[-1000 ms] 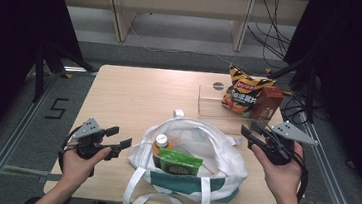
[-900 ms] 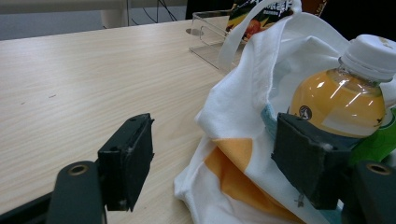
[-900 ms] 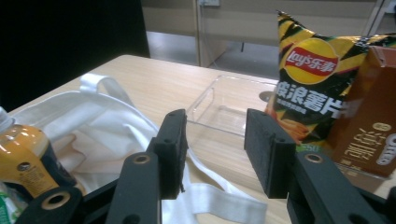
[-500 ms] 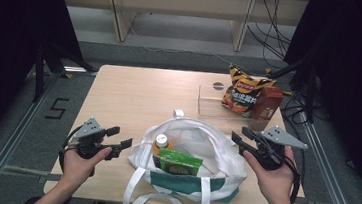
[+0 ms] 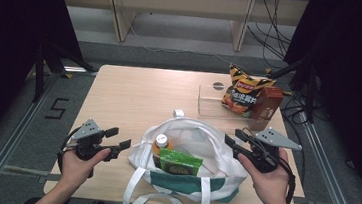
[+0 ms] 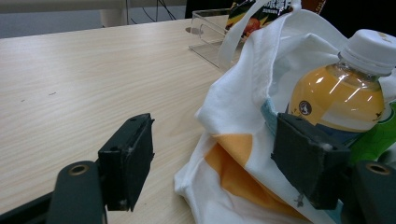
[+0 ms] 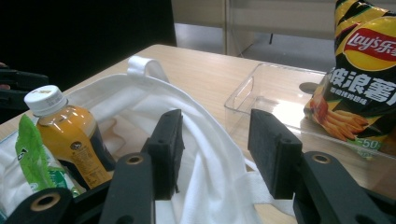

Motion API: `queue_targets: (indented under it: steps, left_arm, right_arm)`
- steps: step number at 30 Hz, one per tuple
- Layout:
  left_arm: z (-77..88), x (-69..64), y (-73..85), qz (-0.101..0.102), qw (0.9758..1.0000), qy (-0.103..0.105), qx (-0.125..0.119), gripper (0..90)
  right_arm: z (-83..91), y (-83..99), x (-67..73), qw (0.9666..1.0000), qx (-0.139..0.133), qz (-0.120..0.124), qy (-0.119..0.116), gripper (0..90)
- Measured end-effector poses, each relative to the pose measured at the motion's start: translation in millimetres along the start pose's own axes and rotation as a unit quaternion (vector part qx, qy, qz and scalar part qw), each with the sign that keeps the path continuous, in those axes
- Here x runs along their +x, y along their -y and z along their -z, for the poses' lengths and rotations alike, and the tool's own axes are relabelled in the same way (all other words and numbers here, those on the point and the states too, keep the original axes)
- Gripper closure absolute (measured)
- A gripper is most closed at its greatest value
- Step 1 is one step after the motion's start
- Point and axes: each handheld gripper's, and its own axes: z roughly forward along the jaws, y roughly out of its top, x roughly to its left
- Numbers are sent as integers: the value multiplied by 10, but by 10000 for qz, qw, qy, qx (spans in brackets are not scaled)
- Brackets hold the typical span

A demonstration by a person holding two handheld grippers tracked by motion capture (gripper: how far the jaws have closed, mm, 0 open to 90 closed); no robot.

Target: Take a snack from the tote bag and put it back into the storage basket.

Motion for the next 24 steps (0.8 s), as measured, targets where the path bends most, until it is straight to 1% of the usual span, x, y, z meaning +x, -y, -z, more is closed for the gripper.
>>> queue_targets:
  steps: [1, 2, 3, 4, 5, 6, 7, 9, 10, 11, 12, 13, 14, 15, 16, 17, 18, 19, 20, 21, 22, 23, 24]
  left_arm:
    - [-7, 0, 2, 14, 10000, 19, -1, 285]
    - [-18, -1, 4, 9, 10000, 28, 0, 285]
    - [-22, -4, 1, 1, 10000, 11, 17, 285]
    - [-26, -3, -2, -22, 10000, 6, 30, 285]
    - [-36, -3, -4, -2, 10000, 41, 14, 285]
    - [-39, -13, -8, 46, 10000, 6, 26, 285]
    - [-44, -8, -13, -14, 10000, 29, 13, 285]
    - [-49, 0, -21, -46, 10000, 34, 27, 285]
    - [-54, 2, -23, -14, 10000, 42, 12, 285]
    - [-53, 6, -26, -19, 10000, 42, 10, 285]
    - [-51, 8, -28, -11, 10000, 42, 5, 285]
    - [-46, 10, -27, -16, 10000, 31, 3, 285]
    - [-45, 8, -24, 2, 10000, 37, -5, 285]
    - [-47, 7, -23, 17, 10000, 78, -13, 285]
    - [-42, 2, -28, 12, 10000, 64, -36, 285]
    - [-34, -2, -35, -52, 10000, 35, -13, 285]
    - [-34, -20, -34, 29, 10000, 12, -52, 285]
    - [-24, -28, -34, 11, 10000, 5, -40, 285]
    - [-15, -37, -29, 17, 10000, -24, -26, 284]
    - [-7, -35, -25, 4, 10000, -26, -4, 284]
    - [-3, -27, -25, -47, 10000, -23, -7, 284]
    - [-4, -26, -27, -37, 10000, -33, -18, 284]
    - [-6, -26, -30, -32, 10000, -39, -31, 284]
  right_arm:
    - [3, 2, 13, 10000, 16, -54, -57, 555]
    - [11, 5, 39, 9997, 26, -204, -109, 554]
    - [19, 2, 46, 9997, 26, -211, -93, 553]
    - [33, -1, 46, 9998, 68, -169, -57, 552]
    - [36, -1, 48, 9998, 58, -181, -85, 551]
    - [37, -3, 34, 9998, -8, -107, -158, 548]
    - [48, 1, 43, 9997, -21, -121, -192, 544]
    - [55, 10, 67, 9995, 4, -196, -230, 541]
    - [56, 14, 58, 9997, 2, -54, -240, 540]
    - [56, 20, 65, 9997, 30, -49, -253, 539]
    - [45, 29, 67, 9995, 0, -57, -317, 538]
    - [54, 36, 93, 9992, 94, -205, -322, 538]
    - [59, 43, 106, 9991, 139, -238, -335, 538]
    - [36, 54, 112, 9989, 70, -236, -392, 536]
    - [32, 59, 99, 9989, 49, -102, -447, 537]
    - [36, 64, 104, 9988, 89, -91, -472, 537]
    - [23, 72, 107, 9986, 22, -112, -510, 537]
    - [22, 79, 111, 9980, 33, -149, -607, 536]
    - [28, 80, 112, 9980, 86, -118, -619, 536]
    - [17, 85, 124, 9974, 91, -187, -694, 537]
    - [4, 91, 140, 9969, 58, -206, -760, 536]
    - [5, 90, 144, 9968, 32, -101, -791, 537]
    - [3, 90, 164, 9963, 76, -135, -849, 536]
